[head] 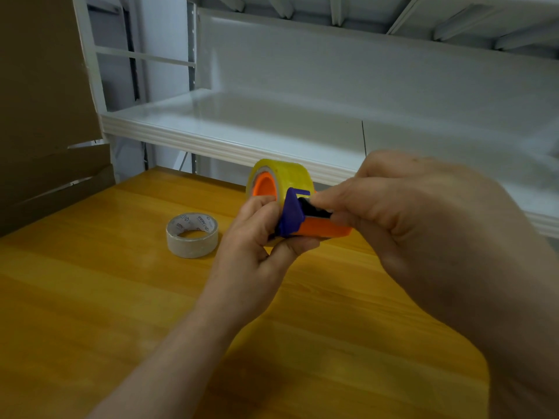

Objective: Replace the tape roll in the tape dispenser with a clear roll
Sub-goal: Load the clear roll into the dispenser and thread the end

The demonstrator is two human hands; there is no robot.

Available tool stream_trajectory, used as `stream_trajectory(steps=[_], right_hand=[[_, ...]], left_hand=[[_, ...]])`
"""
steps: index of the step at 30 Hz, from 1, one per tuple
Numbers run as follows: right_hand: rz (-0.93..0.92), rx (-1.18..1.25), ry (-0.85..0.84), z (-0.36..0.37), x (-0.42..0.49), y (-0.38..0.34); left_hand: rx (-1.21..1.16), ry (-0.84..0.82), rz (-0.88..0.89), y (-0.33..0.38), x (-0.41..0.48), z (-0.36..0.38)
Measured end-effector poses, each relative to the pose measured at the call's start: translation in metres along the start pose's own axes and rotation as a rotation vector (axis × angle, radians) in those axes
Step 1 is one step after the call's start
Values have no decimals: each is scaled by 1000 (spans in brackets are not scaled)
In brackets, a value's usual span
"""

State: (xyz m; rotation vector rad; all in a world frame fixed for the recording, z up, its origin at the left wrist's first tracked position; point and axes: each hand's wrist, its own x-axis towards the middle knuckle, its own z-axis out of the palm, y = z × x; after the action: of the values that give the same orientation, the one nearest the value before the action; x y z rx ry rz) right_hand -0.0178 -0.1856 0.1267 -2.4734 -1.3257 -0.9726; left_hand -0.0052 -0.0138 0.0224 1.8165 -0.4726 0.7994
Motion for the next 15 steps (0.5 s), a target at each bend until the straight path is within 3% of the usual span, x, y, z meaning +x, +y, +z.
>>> stream_trajectory(steps=[7,11,15], right_hand=[[103,-105,-105,5,3,2],[142,-274,-47,6,3,-10],[139,-257,-70,10,6,-19]], left_hand=[[-4,25,-85,0,-2,5],[-111,70,-169,-1,-1,5],[-235,86,-233,-5,0,5]])
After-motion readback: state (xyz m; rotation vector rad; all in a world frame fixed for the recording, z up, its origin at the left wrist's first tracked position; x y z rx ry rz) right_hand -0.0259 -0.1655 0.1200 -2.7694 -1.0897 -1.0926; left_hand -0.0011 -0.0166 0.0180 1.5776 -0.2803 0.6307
